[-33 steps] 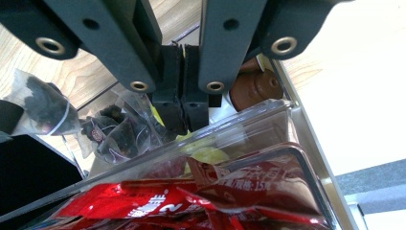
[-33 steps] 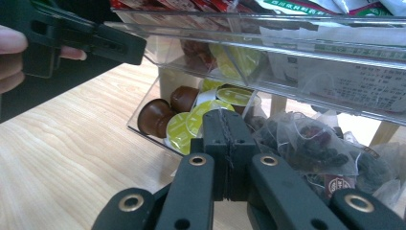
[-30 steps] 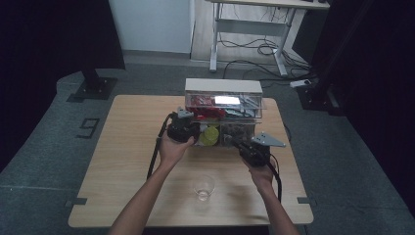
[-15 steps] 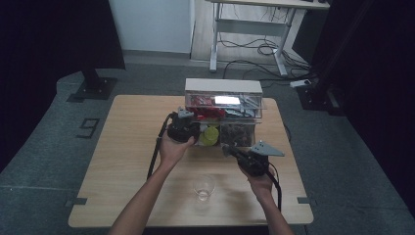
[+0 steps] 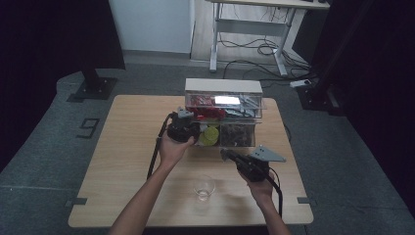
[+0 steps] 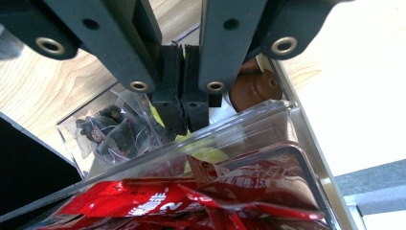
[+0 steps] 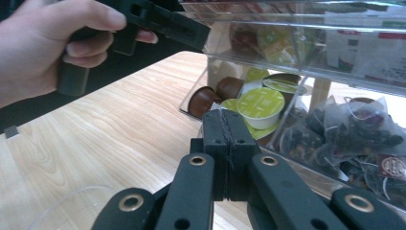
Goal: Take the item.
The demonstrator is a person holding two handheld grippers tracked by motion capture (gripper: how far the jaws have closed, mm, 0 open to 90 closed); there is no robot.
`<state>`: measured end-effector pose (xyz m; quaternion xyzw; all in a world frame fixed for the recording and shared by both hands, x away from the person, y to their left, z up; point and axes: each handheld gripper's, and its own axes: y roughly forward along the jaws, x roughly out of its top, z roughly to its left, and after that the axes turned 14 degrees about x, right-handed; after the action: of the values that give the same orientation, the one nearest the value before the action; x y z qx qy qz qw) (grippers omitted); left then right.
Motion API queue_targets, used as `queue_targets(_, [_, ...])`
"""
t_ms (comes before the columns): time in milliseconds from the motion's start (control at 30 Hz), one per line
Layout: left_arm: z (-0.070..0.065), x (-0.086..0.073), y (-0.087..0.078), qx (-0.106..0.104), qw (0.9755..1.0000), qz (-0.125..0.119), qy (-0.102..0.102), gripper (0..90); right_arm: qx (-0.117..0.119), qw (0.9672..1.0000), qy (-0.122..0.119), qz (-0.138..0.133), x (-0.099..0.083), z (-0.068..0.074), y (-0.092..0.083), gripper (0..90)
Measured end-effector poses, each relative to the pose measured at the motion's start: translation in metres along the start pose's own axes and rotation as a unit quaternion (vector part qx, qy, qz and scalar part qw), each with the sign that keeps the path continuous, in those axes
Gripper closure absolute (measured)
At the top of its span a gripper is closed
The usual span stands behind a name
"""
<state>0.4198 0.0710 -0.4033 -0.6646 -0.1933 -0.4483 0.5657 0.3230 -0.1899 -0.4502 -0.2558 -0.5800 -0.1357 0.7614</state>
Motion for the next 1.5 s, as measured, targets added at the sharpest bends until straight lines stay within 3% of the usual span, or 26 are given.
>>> queue_targets(633, [0.000, 0.000, -0.001, 0.001, 1.0000, 0.000, 0.001, 88.2, 0.039, 0.9992, -0.009, -0.008, -0.004, 0.028, 0.000, 88.8])
queue_targets(1500, [-0.001, 0.000, -0.001, 0.000, 1.0000, -0.001, -0.002, 88.0, 0.064, 0.9976, -0.025, 0.006, -0.014, 0.056, -0.002, 88.7])
